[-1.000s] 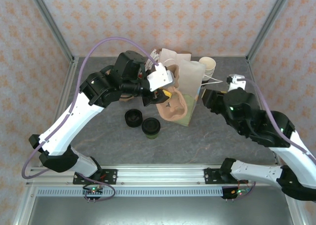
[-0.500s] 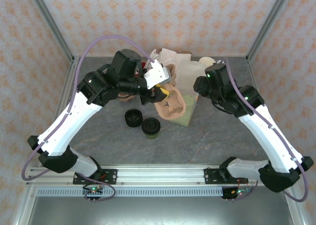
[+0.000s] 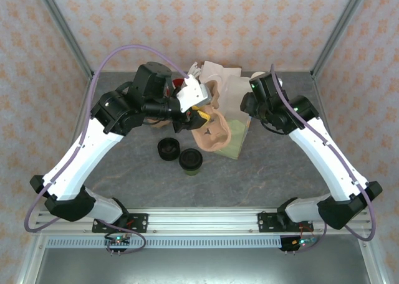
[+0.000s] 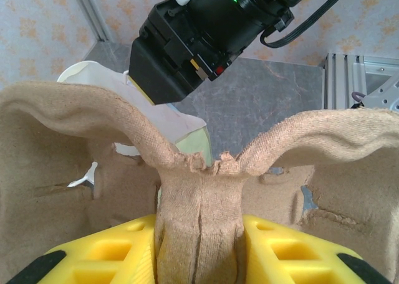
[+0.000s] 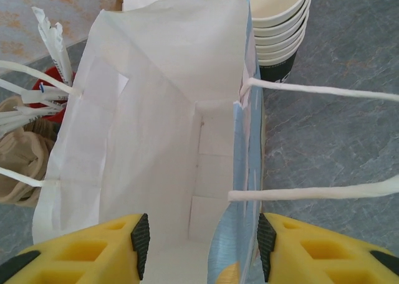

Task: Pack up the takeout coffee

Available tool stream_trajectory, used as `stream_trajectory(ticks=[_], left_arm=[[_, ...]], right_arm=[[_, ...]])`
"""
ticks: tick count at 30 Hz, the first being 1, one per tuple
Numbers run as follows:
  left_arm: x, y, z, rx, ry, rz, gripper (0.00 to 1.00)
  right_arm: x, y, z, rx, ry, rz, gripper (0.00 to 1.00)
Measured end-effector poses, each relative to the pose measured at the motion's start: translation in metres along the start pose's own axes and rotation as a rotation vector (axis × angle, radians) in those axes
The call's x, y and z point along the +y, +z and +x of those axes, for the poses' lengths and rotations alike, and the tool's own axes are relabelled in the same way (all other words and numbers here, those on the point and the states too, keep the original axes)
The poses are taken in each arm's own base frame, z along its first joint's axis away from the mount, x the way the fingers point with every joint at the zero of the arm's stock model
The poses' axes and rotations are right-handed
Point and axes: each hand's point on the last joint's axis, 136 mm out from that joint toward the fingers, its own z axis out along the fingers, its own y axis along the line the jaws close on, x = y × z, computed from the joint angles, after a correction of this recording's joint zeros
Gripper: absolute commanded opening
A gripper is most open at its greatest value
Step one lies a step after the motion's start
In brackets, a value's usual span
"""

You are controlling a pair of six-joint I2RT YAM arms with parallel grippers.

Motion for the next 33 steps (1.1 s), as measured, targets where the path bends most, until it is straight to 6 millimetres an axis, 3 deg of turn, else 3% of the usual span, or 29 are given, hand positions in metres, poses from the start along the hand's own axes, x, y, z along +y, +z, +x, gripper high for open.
stream_trajectory(ticks=[10,26,28,33], left_arm=[[0.002,0.000,0.001,0.002,-0.004,-0.002,0.35],[0.002,-0.003,0.004,0.003,-0.008,-0.006,0.35],[0.002,-0.002,0.004,0.004,-0.008,-0.006,0.35],[0.001,-0.002,0.004,0.002,-0.013,-0.002,0.36]], right_arm=[[-0.009,0.020,0.004,0.030,-0.032,0.087,0.52],[-0.020,0.035,0.001,0.044,-0.028,0.140,0.48],[-0.021,0.038,0.003,0.052,-0.035,0.145,0.42],[-0.022,0.045,0.012,0.084,-0.056,0.142,0.10]])
